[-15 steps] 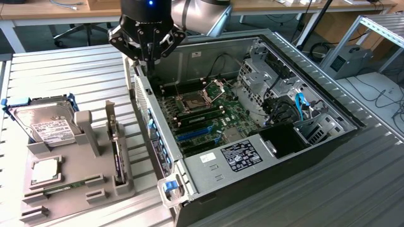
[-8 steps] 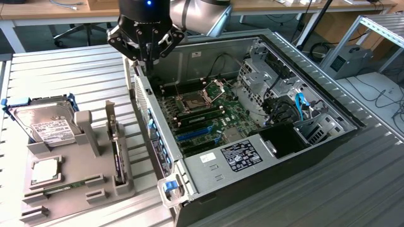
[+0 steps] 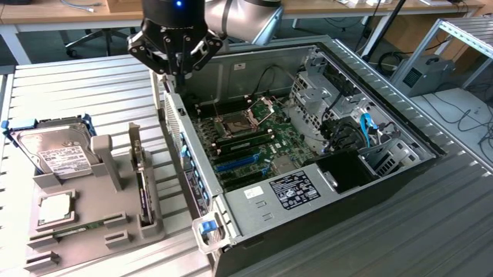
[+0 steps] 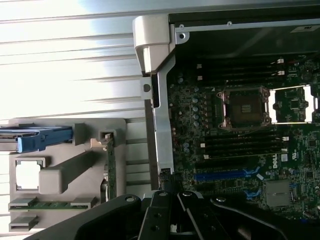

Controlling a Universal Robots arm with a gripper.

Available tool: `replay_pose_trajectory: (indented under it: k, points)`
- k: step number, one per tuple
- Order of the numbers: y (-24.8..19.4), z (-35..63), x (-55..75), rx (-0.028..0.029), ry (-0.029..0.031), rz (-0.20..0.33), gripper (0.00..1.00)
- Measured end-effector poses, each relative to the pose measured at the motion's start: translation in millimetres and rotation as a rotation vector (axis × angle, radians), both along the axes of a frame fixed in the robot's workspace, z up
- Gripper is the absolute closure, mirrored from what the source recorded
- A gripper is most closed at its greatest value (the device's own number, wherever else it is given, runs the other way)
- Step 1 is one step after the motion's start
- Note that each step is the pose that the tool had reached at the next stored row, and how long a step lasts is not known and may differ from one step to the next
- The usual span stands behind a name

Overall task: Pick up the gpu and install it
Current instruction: 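Reach for the gpu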

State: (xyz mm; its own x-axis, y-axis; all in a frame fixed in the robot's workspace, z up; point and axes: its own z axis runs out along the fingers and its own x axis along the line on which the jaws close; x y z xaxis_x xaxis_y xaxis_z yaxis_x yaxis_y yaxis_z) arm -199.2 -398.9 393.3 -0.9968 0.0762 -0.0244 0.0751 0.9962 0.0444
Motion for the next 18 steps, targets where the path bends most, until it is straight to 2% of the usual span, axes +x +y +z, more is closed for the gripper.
replay_pose_trajectory:
  k: [18]
  points:
    - [0.0, 0.0, -6.6, 0.0, 0.0, 0.0, 0.89]
